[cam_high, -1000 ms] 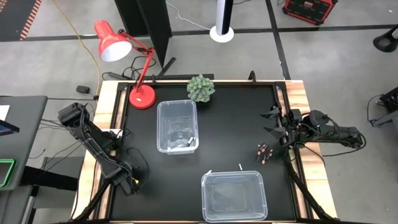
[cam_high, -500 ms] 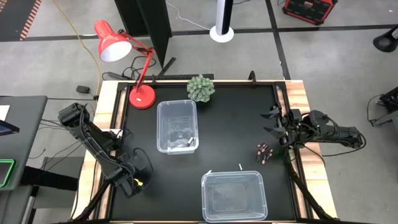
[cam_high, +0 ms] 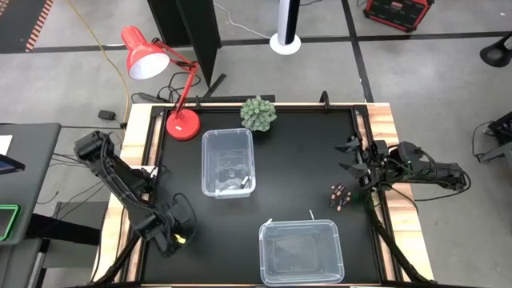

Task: Sort batteries
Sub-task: Put the silver battery into the top transparent bin

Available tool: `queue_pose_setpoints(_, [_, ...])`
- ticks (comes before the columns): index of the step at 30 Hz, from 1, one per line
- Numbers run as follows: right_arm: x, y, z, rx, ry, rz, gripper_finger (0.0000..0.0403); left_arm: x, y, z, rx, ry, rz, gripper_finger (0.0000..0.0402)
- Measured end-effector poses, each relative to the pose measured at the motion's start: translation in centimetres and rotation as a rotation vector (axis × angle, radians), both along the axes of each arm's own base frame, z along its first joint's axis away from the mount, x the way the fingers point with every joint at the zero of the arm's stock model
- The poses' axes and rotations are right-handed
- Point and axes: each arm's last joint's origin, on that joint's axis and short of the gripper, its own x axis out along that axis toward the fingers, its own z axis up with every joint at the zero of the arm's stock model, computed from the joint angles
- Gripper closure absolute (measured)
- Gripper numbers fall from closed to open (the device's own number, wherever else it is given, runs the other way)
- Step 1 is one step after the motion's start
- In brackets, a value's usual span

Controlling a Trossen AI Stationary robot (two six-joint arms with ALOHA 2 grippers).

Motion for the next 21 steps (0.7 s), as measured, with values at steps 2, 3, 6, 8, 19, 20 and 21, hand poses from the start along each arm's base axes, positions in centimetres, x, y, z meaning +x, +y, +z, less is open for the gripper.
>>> queue_pose_setpoints(2, [0.0, 0.0, 0.0, 0.0, 0.0, 0.0, 0.0111, 0.2, -0.8, 0.9, -0.049, -0.065, -0.025, 0.0351])
queue_pose_setpoints(3, [0.0, 0.0, 0.0, 0.0, 0.0, 0.0, 0.0111, 0.4, -1.3, 1.2, -0.07, -0.098, -0.035, 0.0337])
queue_pose_setpoints(6, [0.0, 0.0, 0.0, 0.0, 0.0, 0.0, 0.0111, 0.7, -2.3, 1.4, -0.097, -0.14, -0.04, 0.0289])
queue_pose_setpoints(8, [0.0, 0.0, 0.0, 0.0, 0.0, 0.0, 0.0111, 0.8, -2.6, 0.7, -0.088, -0.103, -0.024, 0.0259])
queue_pose_setpoints(19, [0.0, 0.0, 0.0, -0.001, 0.0, 0.0, 0.0111, 1.5, -4.2, -2.8, -0.092, 0.006, 0.009, 0.0201])
queue_pose_setpoints(20, [0.0, 0.0, 0.0, -0.001, 0.0, 0.0, 0.0111, 1.5, -4.3, -3.0, -0.09, 0.015, 0.012, 0.0201])
queue_pose_setpoints(21, [0.0, 0.0, 0.0, -0.001, 0.0, 0.0, 0.0111, 1.5, -4.2, -3.0, -0.092, 0.027, 0.014, 0.0202])
